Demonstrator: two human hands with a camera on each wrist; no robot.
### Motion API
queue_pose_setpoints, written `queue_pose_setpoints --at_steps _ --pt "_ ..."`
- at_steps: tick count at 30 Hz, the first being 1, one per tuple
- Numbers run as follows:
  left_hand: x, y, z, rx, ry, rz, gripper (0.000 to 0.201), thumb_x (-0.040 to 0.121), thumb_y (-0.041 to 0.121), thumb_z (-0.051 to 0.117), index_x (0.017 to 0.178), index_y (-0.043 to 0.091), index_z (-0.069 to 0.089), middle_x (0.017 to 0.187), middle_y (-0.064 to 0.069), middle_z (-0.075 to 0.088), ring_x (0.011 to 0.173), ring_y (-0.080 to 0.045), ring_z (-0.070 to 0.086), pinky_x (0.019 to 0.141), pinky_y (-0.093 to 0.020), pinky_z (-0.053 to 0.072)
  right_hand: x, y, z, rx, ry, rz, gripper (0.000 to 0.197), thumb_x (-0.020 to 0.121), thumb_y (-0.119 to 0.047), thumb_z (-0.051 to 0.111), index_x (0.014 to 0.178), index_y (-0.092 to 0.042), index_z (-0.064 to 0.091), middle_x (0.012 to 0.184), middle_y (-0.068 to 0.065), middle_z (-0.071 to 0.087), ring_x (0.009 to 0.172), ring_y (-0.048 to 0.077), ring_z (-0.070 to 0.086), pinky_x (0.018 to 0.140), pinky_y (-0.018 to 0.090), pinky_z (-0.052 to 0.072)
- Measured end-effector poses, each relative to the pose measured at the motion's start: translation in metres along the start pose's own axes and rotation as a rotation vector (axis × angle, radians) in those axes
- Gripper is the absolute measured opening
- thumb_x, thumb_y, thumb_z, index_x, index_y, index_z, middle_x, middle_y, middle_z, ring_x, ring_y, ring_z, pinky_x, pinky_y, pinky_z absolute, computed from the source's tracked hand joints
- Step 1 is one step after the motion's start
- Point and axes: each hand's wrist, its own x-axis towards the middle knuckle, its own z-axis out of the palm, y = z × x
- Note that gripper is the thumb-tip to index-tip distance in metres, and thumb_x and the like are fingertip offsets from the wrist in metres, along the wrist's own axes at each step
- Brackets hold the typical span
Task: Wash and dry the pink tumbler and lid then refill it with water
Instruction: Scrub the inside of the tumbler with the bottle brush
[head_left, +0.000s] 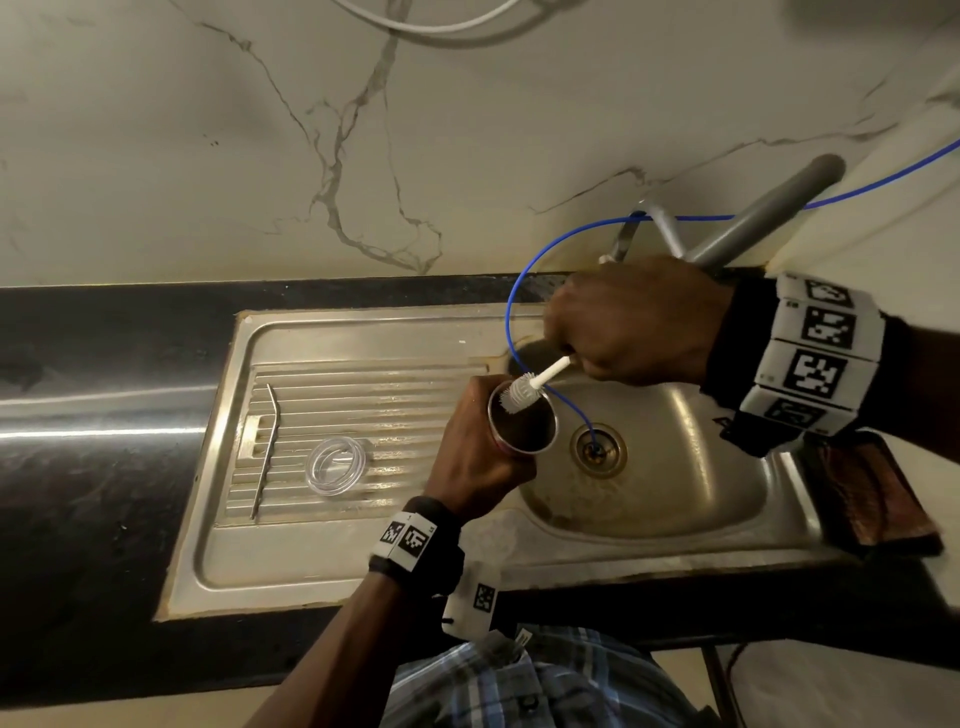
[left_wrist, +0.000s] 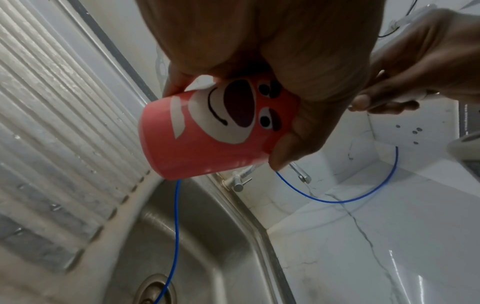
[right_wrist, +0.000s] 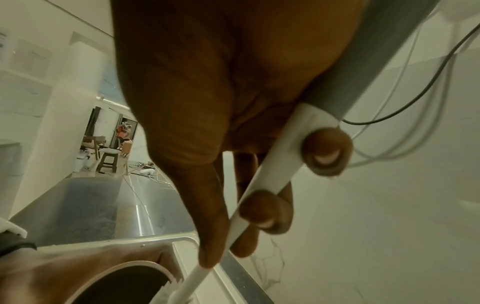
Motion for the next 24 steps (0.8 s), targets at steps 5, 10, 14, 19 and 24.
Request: queue_pose_setpoints --at_steps 5,10,14,19,24 --pt "0.003 0.001 -0.002 0.005 0.016 0.031 0.076 0.063 0.004 0.091 0.123 0.031 0.052 0.118 0.006 0.064 0.102 -0.003 0.064 0.079 -0.011 0.046 -0.009 -0.006 0.003 -0.089 -0.105 -0.045 0.028 0.102 -0.026 0.053 0.081 -0.024 0.035 0.085 -0.008 0.039 0.075 0.012 0.044 0.06 0.027 0.034" --pt "0.004 0.001 -0.001 -0.014 0.041 0.002 0.075 0.062 0.003 0.089 0.12 0.032 0.051 0.115 0.004 0.066 0.099 -0.005 0.065 0.076 -0.017 0.05 -0.01 -0.013 -0.005 -0.029 -0.02 -0.043 0.036 0.102 -0.027 0.051 0.073 -0.028 0.03 0.073 -0.009 0.032 0.061 0.007 0.038 0.057 0.025 0.033" --pt "0.003 0.006 0.004 -0.001 0.027 0.003 0.079 0.063 0.004 0.088 0.118 0.043 0.046 0.114 0.006 0.065 0.097 -0.003 0.064 0.074 -0.01 0.045 -0.006 -0.008 -0.009 0.036 -0.006 -0.005 0.03 0.101 -0.029 0.055 0.078 -0.025 0.035 0.073 -0.008 0.032 0.072 0.015 0.047 0.071 0.035 0.051" --pt "0.002 0.004 0.003 -0.001 0.038 0.002 0.092 0.063 0.002 0.088 0.109 0.068 0.042 0.113 0.006 0.066 0.097 -0.004 0.067 0.074 -0.013 0.047 -0.01 -0.019 -0.011 0.006 -0.057 -0.091 0.041 0.099 -0.024 0.05 0.069 -0.028 0.023 0.073 -0.008 0.031 0.059 0.008 0.033 0.052 0.028 0.027" --pt "0.006 0.011 0.001 -0.002 0.031 -0.005 0.083 0.064 0.003 0.089 0.108 0.055 0.042 0.109 0.01 0.064 0.092 0.002 0.065 0.07 -0.012 0.046 -0.002 -0.031 0.005 0.055 -0.119 -0.107 0.025 0.103 -0.023 0.047 0.081 -0.02 0.036 0.075 -0.009 0.031 0.071 0.013 0.045 0.072 0.032 0.039"
